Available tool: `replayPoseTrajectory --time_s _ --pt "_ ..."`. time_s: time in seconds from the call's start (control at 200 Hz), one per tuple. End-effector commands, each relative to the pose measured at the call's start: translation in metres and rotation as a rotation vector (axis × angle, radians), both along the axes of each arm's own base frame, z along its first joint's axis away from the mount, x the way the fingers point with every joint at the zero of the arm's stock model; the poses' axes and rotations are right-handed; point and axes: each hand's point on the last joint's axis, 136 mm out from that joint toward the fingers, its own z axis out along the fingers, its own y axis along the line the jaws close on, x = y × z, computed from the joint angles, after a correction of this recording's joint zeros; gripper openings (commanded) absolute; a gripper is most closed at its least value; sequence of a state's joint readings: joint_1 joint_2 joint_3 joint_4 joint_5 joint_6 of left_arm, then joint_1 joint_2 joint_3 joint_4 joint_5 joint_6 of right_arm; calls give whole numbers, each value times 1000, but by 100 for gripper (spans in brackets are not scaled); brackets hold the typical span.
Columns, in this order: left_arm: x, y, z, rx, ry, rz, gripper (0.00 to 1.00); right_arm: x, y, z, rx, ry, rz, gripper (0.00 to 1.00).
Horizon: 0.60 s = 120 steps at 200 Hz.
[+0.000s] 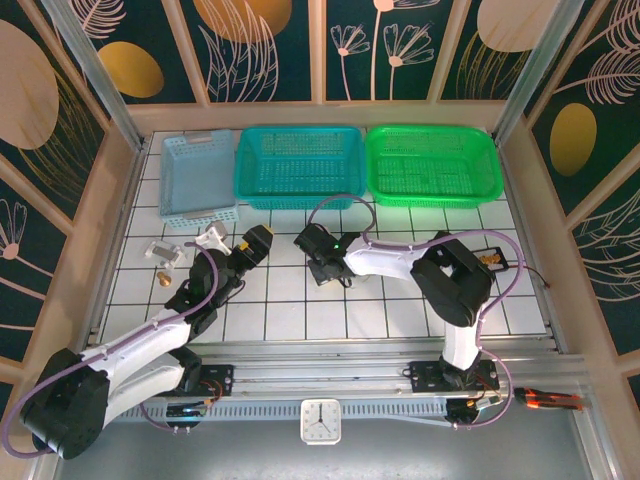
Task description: Untangle the cables
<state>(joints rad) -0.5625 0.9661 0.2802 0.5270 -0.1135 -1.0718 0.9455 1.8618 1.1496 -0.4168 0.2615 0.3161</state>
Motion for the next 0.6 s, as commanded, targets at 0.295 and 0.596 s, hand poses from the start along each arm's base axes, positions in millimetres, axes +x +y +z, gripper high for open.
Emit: replayPoseTrajectory --time_s 0.295,0.596 --pt "2 -1 4 -16 -15 2 99 8 22 71 151 -93 13 0" --pt "2 -1 0 16 -14 -6 99 8 29 132 304 -161 10 0"
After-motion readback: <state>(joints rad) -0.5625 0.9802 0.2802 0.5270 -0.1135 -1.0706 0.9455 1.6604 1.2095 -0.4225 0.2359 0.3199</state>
